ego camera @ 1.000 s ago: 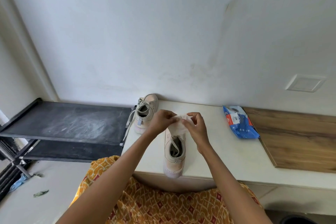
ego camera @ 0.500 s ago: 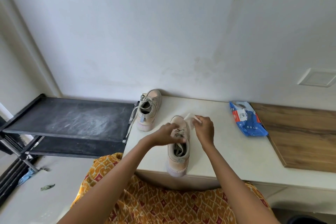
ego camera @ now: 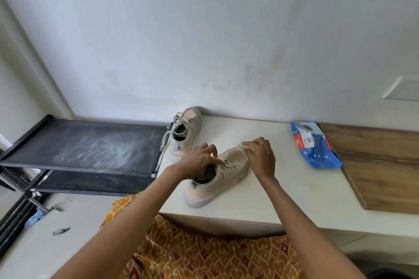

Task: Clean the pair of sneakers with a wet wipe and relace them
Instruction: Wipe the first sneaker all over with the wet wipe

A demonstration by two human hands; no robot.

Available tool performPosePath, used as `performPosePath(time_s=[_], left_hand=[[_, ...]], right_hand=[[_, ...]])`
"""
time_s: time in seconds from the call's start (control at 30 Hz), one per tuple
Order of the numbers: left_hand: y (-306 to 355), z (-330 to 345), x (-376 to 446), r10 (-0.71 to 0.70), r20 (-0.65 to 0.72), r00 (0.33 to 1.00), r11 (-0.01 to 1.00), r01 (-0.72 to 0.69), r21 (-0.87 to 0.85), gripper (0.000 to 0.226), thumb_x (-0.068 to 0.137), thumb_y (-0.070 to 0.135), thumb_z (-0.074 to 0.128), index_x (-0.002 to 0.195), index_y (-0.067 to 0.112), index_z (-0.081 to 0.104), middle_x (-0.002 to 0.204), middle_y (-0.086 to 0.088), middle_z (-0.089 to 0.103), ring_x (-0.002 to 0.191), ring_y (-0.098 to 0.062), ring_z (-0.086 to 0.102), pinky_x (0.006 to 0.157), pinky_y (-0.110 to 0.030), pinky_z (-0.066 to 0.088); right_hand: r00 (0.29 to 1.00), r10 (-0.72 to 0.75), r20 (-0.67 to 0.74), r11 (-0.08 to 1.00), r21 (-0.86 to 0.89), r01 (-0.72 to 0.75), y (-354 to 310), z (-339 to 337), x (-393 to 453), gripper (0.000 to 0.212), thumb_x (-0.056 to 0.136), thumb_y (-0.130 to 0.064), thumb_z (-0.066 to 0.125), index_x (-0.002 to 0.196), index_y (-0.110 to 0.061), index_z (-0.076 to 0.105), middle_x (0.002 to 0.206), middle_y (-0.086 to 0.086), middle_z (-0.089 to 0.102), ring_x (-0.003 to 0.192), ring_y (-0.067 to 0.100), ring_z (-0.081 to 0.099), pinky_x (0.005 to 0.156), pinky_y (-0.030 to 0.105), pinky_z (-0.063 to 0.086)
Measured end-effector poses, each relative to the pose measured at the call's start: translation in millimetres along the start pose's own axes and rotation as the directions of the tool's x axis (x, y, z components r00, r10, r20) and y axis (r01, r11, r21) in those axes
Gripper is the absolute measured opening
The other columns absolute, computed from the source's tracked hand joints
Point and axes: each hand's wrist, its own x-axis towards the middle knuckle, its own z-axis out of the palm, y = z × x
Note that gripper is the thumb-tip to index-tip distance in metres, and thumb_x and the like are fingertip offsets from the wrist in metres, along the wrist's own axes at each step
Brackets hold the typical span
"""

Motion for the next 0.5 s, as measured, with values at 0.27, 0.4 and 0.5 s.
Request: performPosePath(time_s=[0.27,0.4,0.5], left_hand=[[1,-6,1,0.061,-0.124,0.99,0.997,-0.054,0.057,0.04,0.092,0.005,0.049,0.127,0.022,0.059,0.1,-0.014,0.054,0.09,-0.028,0.05,0.063,-0.033,0.037],[3,-9,4,0.062,-0.123,0.99,0.996,-0.054,0.065,0.039,0.093,0.005,0.048,0.128,0.021,0.058,0.102,-0.014,0.054,0.092,-0.028,0.051,0.062,-0.03,0.032],[2,-8,2,0.073,-0.127,0.989,0.995,-0.064,0.07,0.036,0.091,0.005,0.052,0.123,0.019,0.061,0.097,-0.014,0.056,0.088,-0.029,0.053,0.059,-0.03,0.032]], right_hand=[[0.92,-0.389,0.048,0.901,-0.19,0.391,12,8,-26,0.029,0.067,-0.009,0.079,0.091,-0.025,0.072,0.075,-0.006,0.063,0.072,0.021,0.056,0.057,0.028,0.043],[0.96,-0.273,0.068,0.908,-0.311,0.28,22,-6,-14,0.033,0.064,0.001,0.078,0.088,-0.022,0.075,0.068,0.002,0.057,0.068,0.024,0.055,0.049,0.027,0.039],[0.997,-0.065,0.046,0.974,-0.213,0.073,5,-8,-16,0.025,0.079,-0.003,0.068,0.096,-0.02,0.074,0.078,0.009,0.06,0.08,0.028,0.055,0.054,0.029,0.04]])
